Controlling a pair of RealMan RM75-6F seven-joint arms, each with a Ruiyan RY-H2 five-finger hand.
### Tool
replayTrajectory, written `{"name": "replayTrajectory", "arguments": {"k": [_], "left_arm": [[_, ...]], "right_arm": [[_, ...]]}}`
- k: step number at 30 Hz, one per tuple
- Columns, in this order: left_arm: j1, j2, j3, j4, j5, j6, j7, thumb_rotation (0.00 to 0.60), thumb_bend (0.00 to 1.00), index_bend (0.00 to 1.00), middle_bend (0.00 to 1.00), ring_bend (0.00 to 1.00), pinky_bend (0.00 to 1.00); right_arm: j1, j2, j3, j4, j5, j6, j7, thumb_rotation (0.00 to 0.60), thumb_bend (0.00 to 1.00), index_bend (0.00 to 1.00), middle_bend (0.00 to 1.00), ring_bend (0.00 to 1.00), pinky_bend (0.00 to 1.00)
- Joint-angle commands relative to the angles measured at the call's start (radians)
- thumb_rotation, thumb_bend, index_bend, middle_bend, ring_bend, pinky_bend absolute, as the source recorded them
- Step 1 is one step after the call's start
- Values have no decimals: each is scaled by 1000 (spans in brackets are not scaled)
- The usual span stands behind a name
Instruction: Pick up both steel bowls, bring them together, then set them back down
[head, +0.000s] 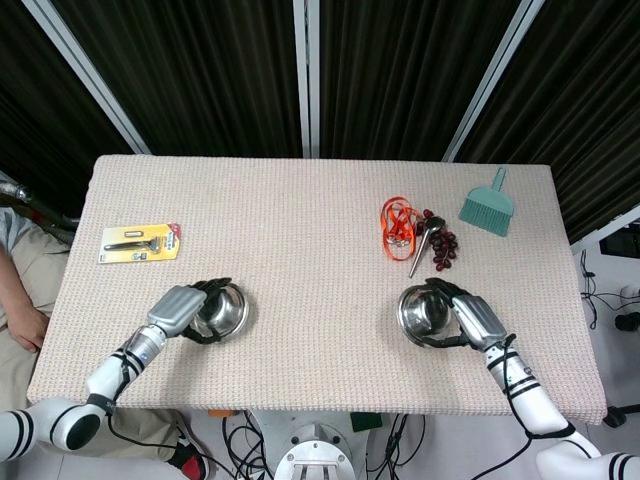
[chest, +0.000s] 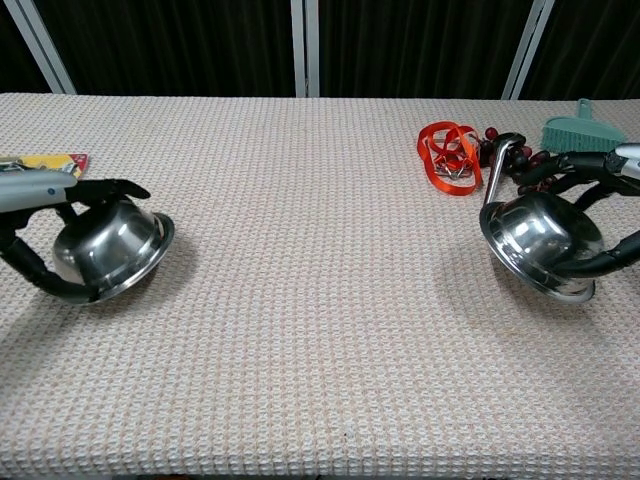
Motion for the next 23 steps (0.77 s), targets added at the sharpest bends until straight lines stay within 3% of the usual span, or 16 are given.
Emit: {"name": "replayTrajectory", "arguments": {"k": [1,10,13,15,17,20,23], "left_arm": [[48,-31,-12,38,84,109,-46,354,131,0,0,4,173],[113,30,-8,-25,117,204,-78,341,123,0,0,0,166],[186,54,-17,-55,125,338,-67,330,107,0,0,0,162],[256,33,-36,-40,129,475,-85,151,105,0,0,0,160],[342,-27,-67,17,126,640,-153,21,122,0,0,0,158],[428,-102,-88,132,102,760,-243,0,166,0,0,0,157],[474,-137,-66,217,95,775,-244,0,189,23,0,0,155]], "right_arm": [[-14,4,9,-6,-1,35,-25,600,0,0,0,0,0],[-101,64,17,-72,-30,184,-25,600,0,0,0,0,0],[-165,72,26,-81,-42,306,-63,600,0,0,0,0,0],[-204,52,37,-67,-34,379,-110,600,0,0,0,0,0],[-241,11,50,-31,-25,449,-169,600,0,0,0,0,0],[-272,-64,64,59,-17,509,-225,600,6,0,0,0,0],[-286,-108,61,107,14,489,-241,600,13,0,0,0,0]]}}
